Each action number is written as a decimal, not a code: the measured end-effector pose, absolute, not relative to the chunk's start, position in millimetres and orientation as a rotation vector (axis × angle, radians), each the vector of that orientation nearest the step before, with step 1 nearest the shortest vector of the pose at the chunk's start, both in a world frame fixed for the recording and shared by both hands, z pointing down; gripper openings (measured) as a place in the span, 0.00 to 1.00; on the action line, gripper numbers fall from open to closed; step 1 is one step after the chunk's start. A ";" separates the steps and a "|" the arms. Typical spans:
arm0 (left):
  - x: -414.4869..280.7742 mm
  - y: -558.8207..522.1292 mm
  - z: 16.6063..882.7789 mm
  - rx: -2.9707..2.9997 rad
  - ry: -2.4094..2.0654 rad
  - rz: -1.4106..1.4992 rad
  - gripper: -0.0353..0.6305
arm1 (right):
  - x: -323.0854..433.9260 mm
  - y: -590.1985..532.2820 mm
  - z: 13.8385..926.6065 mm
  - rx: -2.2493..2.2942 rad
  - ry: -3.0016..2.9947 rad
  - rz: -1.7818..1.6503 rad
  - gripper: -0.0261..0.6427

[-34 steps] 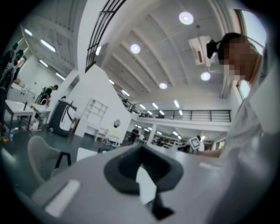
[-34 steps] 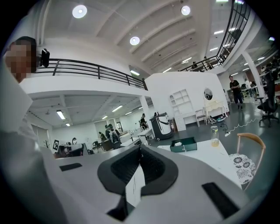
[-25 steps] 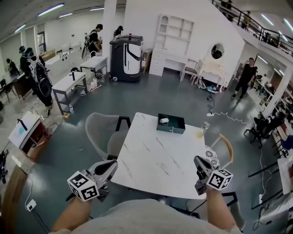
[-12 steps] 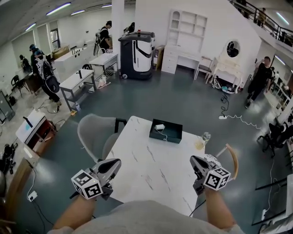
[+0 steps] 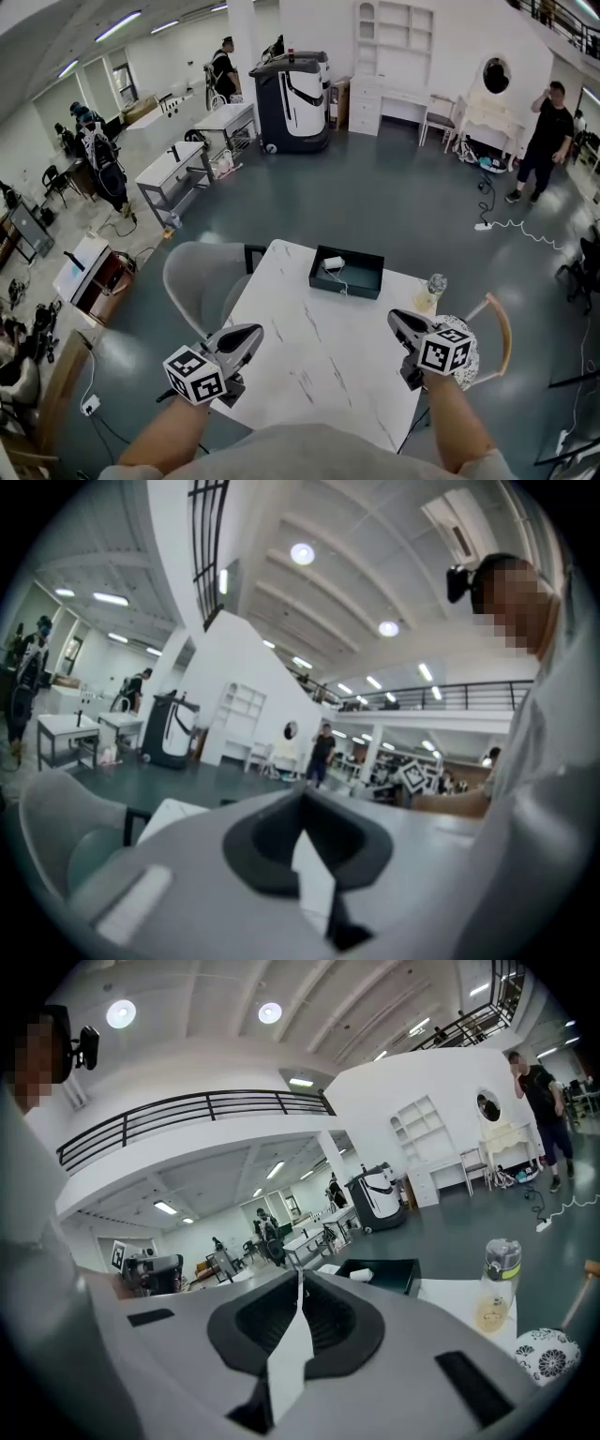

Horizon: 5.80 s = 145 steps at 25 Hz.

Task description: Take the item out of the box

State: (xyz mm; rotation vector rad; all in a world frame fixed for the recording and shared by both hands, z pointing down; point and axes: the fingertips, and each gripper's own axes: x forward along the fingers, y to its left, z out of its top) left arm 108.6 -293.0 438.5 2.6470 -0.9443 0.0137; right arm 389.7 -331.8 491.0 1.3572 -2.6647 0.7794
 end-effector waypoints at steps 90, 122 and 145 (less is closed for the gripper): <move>90.1 -536.2 521.1 2.750 -0.518 0.015 0.06 | 305.8 -627.8 634.0 1.399 -1.825 0.860 0.47; 73.3 -505.5 284.0 3.050 -0.461 -0.175 0.06 | 277.3 -578.3 318.8 1.684 -2.120 0.484 0.47; 214.7 -338.8 162.3 3.115 -0.445 -0.266 0.06 | 374.9 -377.5 179.1 1.776 -2.351 0.254 0.47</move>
